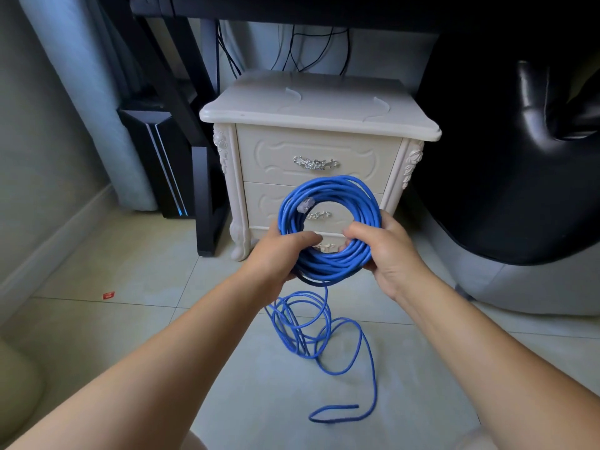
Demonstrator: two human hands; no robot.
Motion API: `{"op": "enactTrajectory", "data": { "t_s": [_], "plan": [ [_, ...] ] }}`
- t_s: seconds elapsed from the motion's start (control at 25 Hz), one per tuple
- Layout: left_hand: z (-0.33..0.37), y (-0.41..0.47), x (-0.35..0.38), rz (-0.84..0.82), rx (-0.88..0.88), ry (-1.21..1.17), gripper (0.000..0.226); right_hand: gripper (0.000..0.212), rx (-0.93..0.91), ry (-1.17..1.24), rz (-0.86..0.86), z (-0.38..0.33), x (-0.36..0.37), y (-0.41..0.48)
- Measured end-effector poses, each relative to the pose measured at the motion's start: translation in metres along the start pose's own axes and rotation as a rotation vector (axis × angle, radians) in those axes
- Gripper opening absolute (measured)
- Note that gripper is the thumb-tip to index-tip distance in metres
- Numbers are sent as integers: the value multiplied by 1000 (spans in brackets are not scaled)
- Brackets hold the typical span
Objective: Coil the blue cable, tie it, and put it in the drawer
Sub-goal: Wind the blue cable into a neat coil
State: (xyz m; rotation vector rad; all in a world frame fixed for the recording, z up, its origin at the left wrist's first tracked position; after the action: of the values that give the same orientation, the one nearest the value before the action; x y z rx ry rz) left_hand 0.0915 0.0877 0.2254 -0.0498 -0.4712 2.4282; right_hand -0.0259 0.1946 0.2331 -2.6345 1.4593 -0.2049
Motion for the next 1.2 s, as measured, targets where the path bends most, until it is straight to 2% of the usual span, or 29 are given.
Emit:
{"op": "enactTrajectory", "data": {
  "t_s": [0.08, 0.24, 0.32, 0.4, 0.44, 0.64, 0.76, 0.92, 1.08, 1.2],
  "plan": [
    [3, -3, -1, -106, -5, 67, 38, 19, -31, -61, 49, -3, -3, 2],
    [20, 2, -7, -233, 119, -26, 87, 36, -182, -276, 65, -11, -7, 2],
    [24, -1, -7, -220, 332, 241, 96, 30, -304, -487, 34, -13, -6, -1],
    [23, -7, -1, -182, 564, 542, 92, 29, -415, -673, -52, -15, -2, -7],
    [23, -9, 1, -164, 613, 581, 87, 32, -462, -734, -90, -16, 0, -9],
    [23, -8, 0, 26, 577, 572, 26, 35, -529, -758, -131, -18, 4, -15],
    [25, -7, 0, 78, 525, 453, 21, 40, -420, -604, -128, -20, 2, -13],
    [27, -1, -5, 143, 401, 217, 21, 49, -253, -396, -213, -16, -2, -10],
    [23, 2, -10, 223, 269, 29, 19, 90, -179, -264, -266, -7, 0, -12],
    [22, 2, -15, 305, 149, -138, 14, 101, -76, -102, -294, 2, 9, -13]
  ]
}}
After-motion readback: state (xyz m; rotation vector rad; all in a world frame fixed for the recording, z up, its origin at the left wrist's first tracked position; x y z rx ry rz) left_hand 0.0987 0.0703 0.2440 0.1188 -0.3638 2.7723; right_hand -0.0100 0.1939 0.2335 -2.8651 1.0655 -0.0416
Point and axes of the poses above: each hand's wrist, its own y-axis towards the middle knuckle, its own x-axis out of the palm, z = x × y, the point moved 3 cm from there along y, towards the middle knuckle, and after that the axes turned 7 degrees about z, right-handed, at the moved point
